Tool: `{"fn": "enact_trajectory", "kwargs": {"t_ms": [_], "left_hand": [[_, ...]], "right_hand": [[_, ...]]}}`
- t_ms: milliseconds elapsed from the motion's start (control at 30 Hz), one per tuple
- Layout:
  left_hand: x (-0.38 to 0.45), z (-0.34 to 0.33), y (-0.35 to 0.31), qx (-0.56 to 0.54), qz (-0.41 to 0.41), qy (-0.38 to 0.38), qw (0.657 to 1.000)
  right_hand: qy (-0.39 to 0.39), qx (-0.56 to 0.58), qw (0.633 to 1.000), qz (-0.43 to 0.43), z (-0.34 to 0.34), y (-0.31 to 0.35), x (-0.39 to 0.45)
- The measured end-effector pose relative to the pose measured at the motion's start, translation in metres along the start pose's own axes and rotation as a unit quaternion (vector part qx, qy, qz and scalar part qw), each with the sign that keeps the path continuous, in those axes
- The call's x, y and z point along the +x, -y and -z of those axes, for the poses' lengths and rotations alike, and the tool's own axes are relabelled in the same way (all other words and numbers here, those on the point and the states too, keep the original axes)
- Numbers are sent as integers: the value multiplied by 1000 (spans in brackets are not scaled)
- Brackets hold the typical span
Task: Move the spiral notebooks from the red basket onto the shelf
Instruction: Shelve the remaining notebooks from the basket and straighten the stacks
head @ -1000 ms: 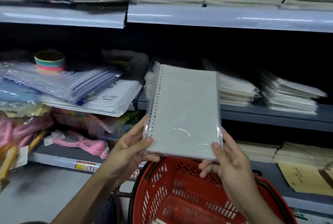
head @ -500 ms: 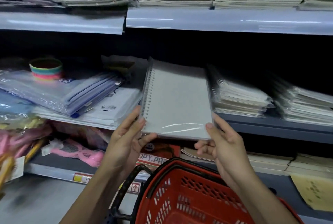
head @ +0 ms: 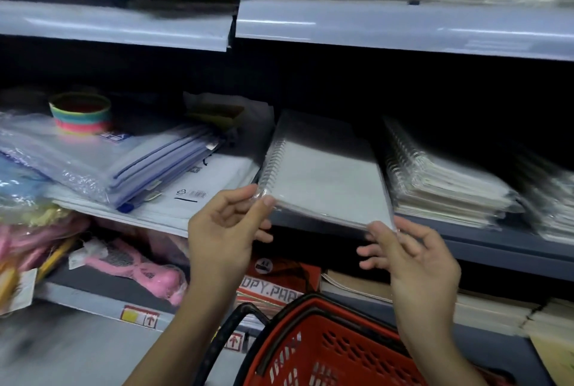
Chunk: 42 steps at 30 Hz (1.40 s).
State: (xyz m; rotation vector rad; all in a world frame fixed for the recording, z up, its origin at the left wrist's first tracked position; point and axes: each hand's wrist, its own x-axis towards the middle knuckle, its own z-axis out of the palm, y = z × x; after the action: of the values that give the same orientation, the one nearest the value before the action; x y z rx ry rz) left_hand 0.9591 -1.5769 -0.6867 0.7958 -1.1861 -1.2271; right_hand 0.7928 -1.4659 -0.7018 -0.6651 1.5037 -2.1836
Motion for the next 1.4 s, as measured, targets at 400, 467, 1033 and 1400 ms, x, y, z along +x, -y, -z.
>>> {"fn": "enact_trajectory", "kwargs": {"t_ms": [400,467,1033,1400], "left_hand": [[56,-38,26,108,-70,-42,991],[60,-41,31,102,-74,-44,991],[-17,-17,78,143,-14,93,985],[-139,20,184,572,216,501,612]], "right_hand": [[-26,-36,999,9,-39,-22,71],[-20,-41,999,6,-42,-23,76],[125,-198,963,-132,83,-48,-31],[220,-493,750,-381,171,-169,-139]]}}
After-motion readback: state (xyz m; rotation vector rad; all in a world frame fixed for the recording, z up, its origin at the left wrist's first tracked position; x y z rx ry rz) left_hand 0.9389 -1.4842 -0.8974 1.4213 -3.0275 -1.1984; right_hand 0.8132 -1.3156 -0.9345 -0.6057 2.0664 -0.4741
